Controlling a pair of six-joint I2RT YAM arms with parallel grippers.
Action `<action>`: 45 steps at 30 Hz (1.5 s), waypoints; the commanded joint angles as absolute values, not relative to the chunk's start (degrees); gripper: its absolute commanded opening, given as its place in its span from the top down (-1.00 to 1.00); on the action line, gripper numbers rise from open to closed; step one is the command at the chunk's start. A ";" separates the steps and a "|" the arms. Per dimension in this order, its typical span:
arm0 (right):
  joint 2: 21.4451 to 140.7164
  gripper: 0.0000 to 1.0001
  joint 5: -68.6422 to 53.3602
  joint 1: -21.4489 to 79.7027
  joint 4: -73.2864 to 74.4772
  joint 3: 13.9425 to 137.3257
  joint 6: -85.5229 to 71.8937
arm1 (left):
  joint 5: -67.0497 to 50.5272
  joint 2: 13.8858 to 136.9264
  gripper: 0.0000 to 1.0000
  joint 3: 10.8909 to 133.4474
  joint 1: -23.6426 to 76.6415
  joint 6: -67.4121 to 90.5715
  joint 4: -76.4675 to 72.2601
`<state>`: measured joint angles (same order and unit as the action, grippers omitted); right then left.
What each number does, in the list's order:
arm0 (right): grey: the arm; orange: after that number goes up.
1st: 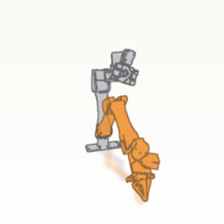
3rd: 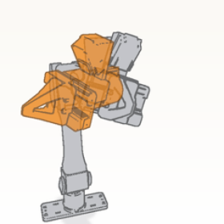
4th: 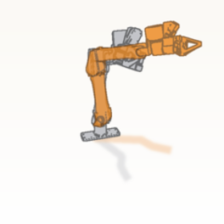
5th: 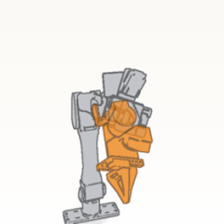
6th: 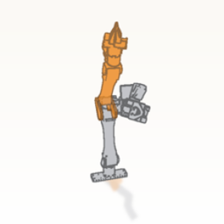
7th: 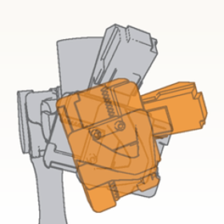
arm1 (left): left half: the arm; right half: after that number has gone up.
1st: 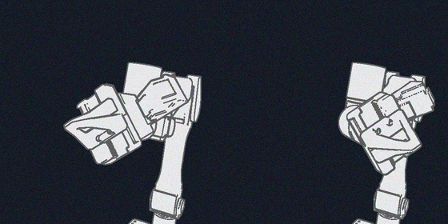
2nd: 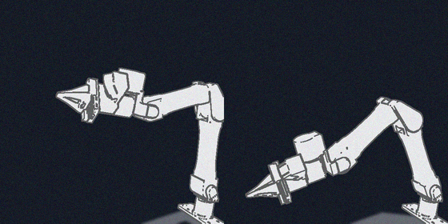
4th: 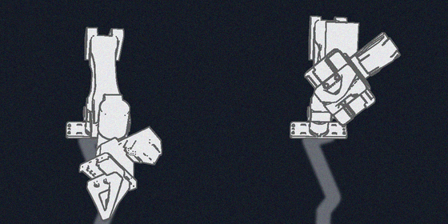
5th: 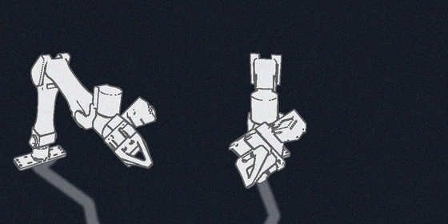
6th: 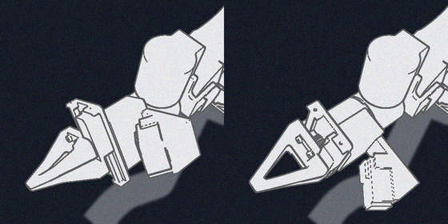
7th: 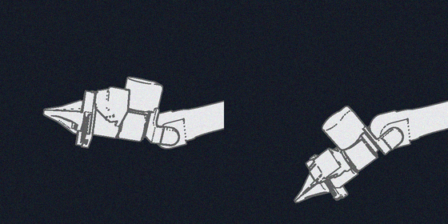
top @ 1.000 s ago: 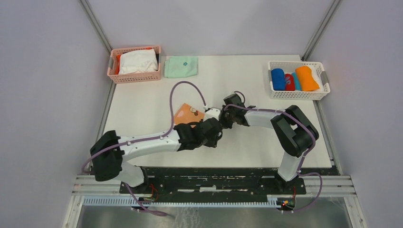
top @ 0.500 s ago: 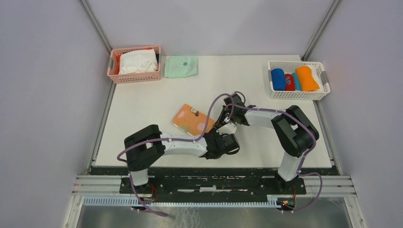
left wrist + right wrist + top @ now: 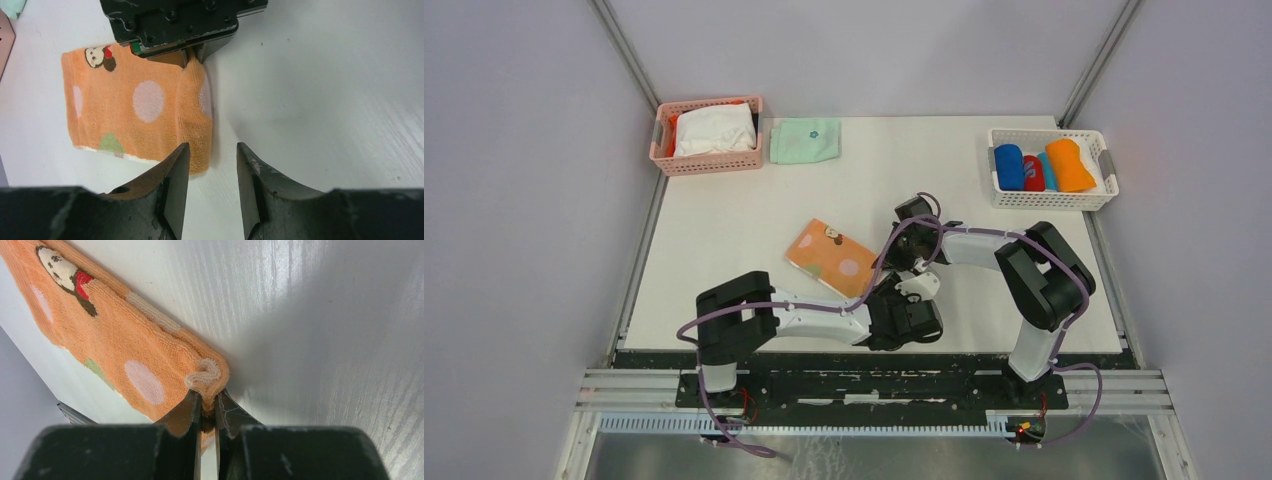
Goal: Roll the towels
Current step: Roll the towel at the center of the board.
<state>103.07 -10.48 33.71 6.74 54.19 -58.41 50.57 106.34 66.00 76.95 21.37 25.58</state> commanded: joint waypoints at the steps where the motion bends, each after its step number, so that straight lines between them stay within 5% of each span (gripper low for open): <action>1: 103.48 0.79 -8.38 33.52 11.52 53.15 -56.43 | 54.23 107.09 0.09 68.03 77.54 19.37 23.73; 36: 103.64 0.80 -10.60 32.80 11.86 54.24 -55.33 | 52.51 116.52 0.16 64.10 71.58 22.11 25.79; 45: 100.78 0.69 -12.31 31.63 11.30 55.56 -53.39 | 46.62 113.25 0.65 61.70 71.30 24.13 24.94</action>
